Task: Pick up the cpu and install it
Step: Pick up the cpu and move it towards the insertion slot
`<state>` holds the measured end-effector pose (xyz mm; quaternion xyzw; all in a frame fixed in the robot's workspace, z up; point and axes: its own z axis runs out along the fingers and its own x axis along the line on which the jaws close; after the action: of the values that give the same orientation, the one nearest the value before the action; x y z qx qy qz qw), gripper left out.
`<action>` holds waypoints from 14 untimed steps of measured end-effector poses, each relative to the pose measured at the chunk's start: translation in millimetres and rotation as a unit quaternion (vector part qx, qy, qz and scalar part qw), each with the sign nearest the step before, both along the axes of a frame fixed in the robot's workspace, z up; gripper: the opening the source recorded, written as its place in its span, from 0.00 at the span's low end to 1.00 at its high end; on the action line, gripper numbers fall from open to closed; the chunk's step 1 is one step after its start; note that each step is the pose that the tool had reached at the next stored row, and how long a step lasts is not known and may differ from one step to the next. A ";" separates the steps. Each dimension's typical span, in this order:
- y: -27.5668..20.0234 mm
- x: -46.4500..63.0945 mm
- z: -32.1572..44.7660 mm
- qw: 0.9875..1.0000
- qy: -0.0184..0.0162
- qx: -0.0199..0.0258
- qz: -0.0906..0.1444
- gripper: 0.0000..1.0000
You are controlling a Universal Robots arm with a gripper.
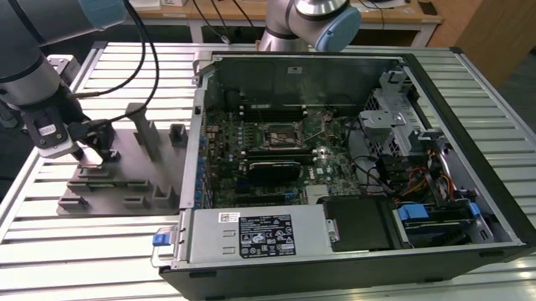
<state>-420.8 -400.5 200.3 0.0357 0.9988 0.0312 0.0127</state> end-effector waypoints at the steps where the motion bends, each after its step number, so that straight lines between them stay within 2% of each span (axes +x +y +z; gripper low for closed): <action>1: 0.0 0.0 2.2 1.000 0.000 0.000 0.000 0.54; 14: 0.0 0.0 32.3 1.000 0.000 0.000 0.000 0.54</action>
<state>-420.8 -400.5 232.6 0.0357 0.9988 0.0313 0.0128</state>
